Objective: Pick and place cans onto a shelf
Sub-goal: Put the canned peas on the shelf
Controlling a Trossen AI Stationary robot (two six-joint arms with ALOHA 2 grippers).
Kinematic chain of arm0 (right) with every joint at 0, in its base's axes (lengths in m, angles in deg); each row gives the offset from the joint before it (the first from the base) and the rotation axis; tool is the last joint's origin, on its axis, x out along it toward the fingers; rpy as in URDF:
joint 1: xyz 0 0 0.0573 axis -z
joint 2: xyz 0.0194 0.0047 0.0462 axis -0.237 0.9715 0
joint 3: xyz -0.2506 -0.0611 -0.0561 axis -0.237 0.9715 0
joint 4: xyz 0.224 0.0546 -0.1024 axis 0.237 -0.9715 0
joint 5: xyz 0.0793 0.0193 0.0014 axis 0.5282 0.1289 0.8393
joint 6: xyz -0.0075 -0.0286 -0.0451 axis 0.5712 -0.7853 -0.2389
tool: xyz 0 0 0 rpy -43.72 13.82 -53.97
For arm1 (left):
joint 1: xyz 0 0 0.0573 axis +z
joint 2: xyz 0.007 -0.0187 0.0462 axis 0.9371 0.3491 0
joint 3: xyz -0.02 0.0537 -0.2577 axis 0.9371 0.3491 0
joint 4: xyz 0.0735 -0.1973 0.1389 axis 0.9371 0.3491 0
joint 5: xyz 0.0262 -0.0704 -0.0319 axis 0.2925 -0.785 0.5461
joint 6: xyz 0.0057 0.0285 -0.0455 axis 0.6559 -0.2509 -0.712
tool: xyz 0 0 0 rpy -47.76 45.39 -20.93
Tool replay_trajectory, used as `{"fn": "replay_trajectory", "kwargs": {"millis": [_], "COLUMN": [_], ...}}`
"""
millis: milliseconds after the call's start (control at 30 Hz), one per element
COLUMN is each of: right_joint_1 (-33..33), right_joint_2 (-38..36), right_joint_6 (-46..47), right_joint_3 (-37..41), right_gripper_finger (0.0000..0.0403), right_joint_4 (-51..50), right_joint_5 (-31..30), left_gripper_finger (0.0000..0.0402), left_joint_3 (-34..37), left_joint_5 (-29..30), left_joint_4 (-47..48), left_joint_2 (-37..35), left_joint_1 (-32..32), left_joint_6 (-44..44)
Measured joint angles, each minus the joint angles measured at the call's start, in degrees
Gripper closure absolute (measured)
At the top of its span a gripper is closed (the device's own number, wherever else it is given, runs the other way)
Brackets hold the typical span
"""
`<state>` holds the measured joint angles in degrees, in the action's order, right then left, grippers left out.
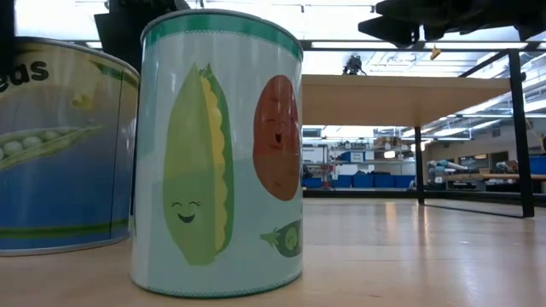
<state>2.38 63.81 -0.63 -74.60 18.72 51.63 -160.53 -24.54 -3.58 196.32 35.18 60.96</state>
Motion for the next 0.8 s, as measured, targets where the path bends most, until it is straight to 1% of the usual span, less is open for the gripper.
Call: {"fn": "replay_trajectory", "kwargs": {"millis": [100, 300, 433, 567, 667, 800], "right_joint_1": [0.0, 0.0, 0.0, 0.0, 0.0, 0.1], "right_joint_2": [0.0, 0.0, 0.0, 0.0, 0.0, 0.0], "right_joint_6": [1.3, 5.3, 8.0, 8.1, 8.0, 7.7], "right_joint_3": [0.0, 0.0, 0.0, 0.0, 0.0, 0.0], "right_gripper_finger": [0.0056, 0.0056, 0.0056, 0.0056, 0.0056, 0.0056], "right_joint_4": [0.0, 0.0, -0.1, -0.1, -0.3, -0.2], "right_joint_5": [0.0, 0.0, 0.0, 0.0, 0.0, 0.0], "left_gripper_finger": [0.0012, 0.0012, 0.0012, 0.0014, 0.0025, 0.0058], "left_joint_3": [0.0, 0.0, 0.0, 0.0, 0.0, 0.0], "left_joint_5": [-0.3, -3.9, -4.0, -3.9, -2.8, -2.5], "left_joint_4": [-0.2, 0.8, 1.3, 1.0, 0.2, -0.1], "left_joint_2": [0.6, 4.8, 6.3, 6.6, 6.6, 6.8], "left_joint_1": [0.2, 0.6, 0.6, 0.8, 0.8, 0.8], "left_joint_6": [-0.6, 0.7, 1.4, 0.6, -0.2, -1.0]}}
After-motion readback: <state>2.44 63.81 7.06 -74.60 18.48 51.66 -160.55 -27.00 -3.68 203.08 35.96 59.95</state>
